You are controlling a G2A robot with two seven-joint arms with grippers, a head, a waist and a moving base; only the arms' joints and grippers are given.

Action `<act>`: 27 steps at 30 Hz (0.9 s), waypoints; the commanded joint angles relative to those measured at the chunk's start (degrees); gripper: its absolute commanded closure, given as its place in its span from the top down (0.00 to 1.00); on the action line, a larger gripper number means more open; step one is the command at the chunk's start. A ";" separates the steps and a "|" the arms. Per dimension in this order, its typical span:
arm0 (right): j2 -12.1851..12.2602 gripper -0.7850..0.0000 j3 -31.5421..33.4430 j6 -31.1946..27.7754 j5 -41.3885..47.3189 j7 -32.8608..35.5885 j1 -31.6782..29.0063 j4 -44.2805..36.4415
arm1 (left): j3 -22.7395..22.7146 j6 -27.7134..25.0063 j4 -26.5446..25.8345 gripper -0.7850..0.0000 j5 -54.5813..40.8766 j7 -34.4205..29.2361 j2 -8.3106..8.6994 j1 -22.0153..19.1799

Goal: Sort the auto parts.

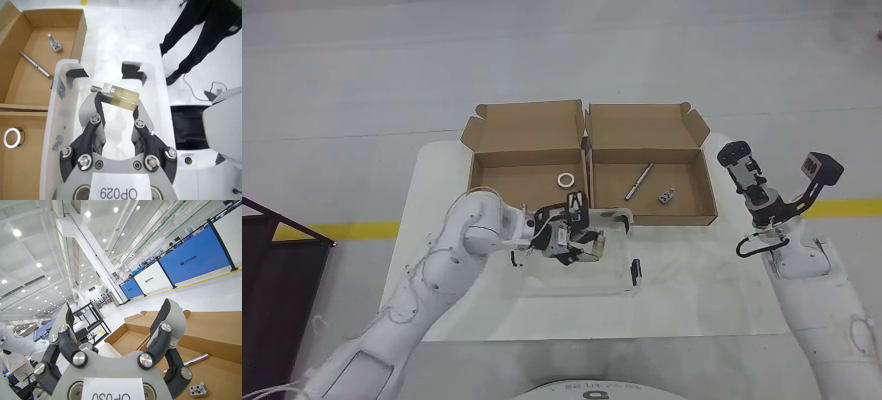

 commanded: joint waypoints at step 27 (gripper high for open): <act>0.00 1.00 0.00 0.00 0.00 0.00 0.00 0.00 | -3.44 -0.71 -4.31 0.00 -76.62 -5.33 2.24 6.75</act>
